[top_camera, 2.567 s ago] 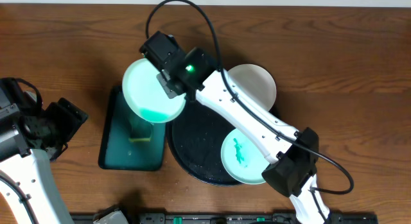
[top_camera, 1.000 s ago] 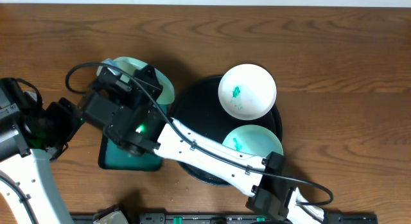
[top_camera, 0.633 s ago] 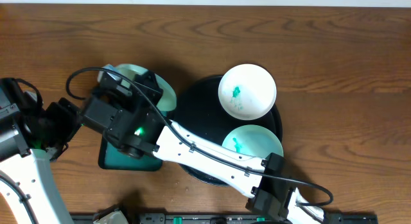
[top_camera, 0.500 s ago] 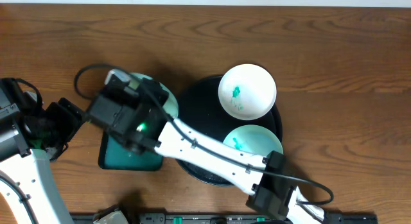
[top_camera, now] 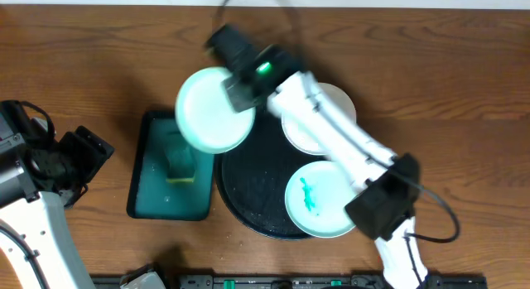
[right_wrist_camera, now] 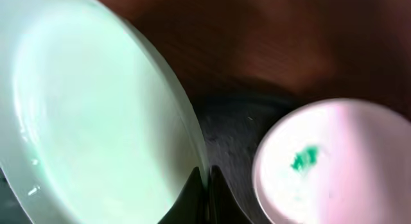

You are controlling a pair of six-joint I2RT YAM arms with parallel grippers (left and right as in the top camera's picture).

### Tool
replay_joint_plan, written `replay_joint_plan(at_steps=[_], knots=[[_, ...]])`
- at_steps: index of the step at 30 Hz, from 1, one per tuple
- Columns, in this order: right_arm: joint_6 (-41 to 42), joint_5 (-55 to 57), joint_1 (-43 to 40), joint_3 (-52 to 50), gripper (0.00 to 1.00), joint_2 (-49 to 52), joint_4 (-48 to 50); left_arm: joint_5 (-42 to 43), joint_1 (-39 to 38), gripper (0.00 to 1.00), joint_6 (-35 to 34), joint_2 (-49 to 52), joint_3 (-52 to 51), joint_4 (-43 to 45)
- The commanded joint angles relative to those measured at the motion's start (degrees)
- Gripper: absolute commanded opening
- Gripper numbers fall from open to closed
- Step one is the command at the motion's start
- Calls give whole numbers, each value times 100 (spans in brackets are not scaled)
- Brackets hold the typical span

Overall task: Clean dirty plates on tray and stack at the side
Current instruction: 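Carry the plate right and set it on the table's right side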

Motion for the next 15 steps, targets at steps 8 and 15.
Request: replay_joint_plan(at_steps=[8,15], knots=[[-190,-1274,-2522,166,1,-433,-772,-7,-472,81,103,616,-9,70],[-420,-2033,-4301,146,1,-433,-929,-223,-1161,81,98,1027,-109,271]])
